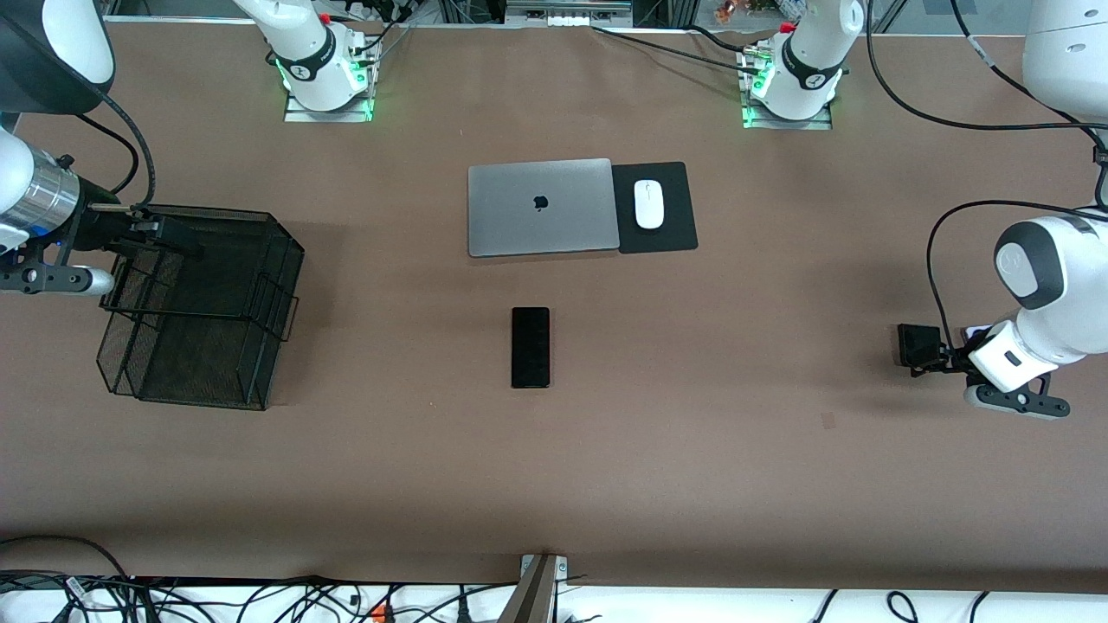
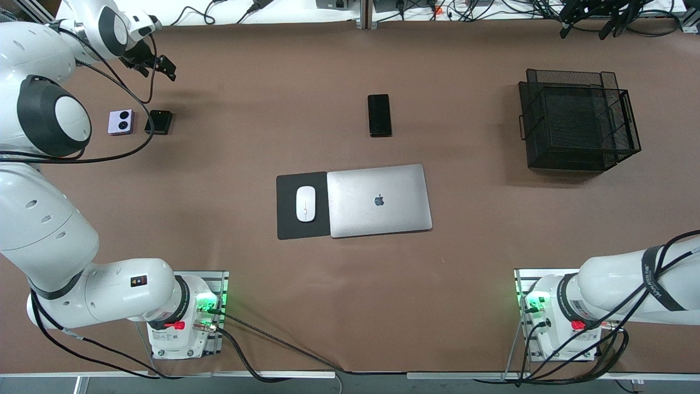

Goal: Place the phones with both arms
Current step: 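Grasp the flip phone with the left gripper while the right gripper reaches the black phone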

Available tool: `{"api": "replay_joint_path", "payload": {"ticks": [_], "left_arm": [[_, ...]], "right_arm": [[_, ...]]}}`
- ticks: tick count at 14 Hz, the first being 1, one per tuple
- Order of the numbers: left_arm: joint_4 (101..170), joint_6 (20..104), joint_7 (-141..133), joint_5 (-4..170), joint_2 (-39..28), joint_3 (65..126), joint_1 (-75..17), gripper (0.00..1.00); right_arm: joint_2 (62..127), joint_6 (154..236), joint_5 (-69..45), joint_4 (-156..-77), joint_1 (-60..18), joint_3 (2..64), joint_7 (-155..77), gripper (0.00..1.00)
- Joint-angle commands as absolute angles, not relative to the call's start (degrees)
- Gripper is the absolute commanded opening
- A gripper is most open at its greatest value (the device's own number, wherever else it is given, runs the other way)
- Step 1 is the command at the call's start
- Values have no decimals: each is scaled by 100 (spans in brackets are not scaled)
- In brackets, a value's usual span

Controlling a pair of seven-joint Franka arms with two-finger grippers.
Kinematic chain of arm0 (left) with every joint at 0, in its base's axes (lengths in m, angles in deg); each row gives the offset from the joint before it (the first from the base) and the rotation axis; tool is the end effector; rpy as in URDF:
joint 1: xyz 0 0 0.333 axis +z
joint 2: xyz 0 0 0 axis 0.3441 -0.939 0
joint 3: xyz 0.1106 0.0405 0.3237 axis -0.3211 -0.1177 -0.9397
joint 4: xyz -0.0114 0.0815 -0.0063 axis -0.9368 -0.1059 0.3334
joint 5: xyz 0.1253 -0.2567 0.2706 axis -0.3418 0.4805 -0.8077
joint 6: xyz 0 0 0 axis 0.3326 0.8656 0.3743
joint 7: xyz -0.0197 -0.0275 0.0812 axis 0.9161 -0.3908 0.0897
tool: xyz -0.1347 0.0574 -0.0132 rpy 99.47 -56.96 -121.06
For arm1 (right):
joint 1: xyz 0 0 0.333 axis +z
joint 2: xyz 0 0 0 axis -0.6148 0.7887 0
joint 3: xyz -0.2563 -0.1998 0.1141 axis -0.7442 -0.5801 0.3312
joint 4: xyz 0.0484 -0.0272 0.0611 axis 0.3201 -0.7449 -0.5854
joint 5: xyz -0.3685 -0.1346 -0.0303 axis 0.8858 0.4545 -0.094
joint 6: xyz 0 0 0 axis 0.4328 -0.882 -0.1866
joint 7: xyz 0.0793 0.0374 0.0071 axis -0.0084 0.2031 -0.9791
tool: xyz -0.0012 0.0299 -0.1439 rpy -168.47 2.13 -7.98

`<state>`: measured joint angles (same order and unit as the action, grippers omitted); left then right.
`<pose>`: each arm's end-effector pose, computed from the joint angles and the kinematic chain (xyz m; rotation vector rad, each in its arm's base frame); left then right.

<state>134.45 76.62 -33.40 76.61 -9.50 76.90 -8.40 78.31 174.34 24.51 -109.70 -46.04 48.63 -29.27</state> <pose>0.6768 0.1404 0.2772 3.1140 -0.2476 0.1045 0.5941 0.0188 0.5252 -3.1070 0.0693 0.1453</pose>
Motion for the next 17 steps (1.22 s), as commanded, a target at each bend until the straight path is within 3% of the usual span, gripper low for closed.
{"api": "replay_joint_path", "payload": {"ticks": [1,5,10,13,17], "left_arm": [[13633,7682,-3399,7761,-769,7730,-799,100],[13685,7717,-3337,7770,-760,7730,-756,100],[13887,7830,-3284,7770,-839,7695,-493,100],[14202,8295,-3267,7770,-865,7695,-369,100],[14766,9105,-3241,7770,-874,7703,-369,100]], "right_arm": [[7909,17517,2336,-10965,-4567,4941,-2906,100],[8216,17885,1670,-10947,-4225,5003,-2408,100],[9314,18140,1870,-10070,-2830,4994,-871,100],[9798,19270,2027,-10042,-1969,4977,-182,100],[10729,19924,2828,-9910,-1255,4968,-58,100]]}}
